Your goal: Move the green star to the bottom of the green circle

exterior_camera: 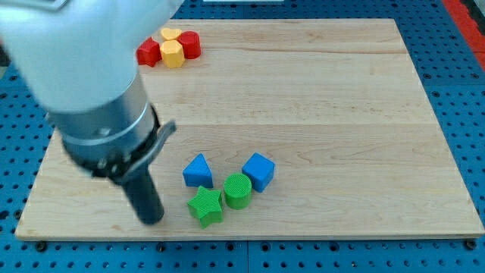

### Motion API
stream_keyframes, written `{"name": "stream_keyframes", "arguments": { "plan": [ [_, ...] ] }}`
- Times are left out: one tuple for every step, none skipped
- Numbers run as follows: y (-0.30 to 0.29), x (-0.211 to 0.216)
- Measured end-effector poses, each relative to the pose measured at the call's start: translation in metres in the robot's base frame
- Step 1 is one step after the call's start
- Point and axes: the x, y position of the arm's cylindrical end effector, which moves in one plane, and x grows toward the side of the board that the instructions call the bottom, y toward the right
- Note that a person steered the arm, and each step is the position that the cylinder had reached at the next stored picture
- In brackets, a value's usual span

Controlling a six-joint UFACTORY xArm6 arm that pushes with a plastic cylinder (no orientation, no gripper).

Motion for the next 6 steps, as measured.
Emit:
{"name": "stream_keyframes", "arguments": {
  "plan": [
    [0.081,-0.007],
    [0.111,-0.036],
    [0.127,-0.031],
    [0.058,-0.003],
    [0.024,-0.012],
    [0.09,-0.033]
  ]
}}
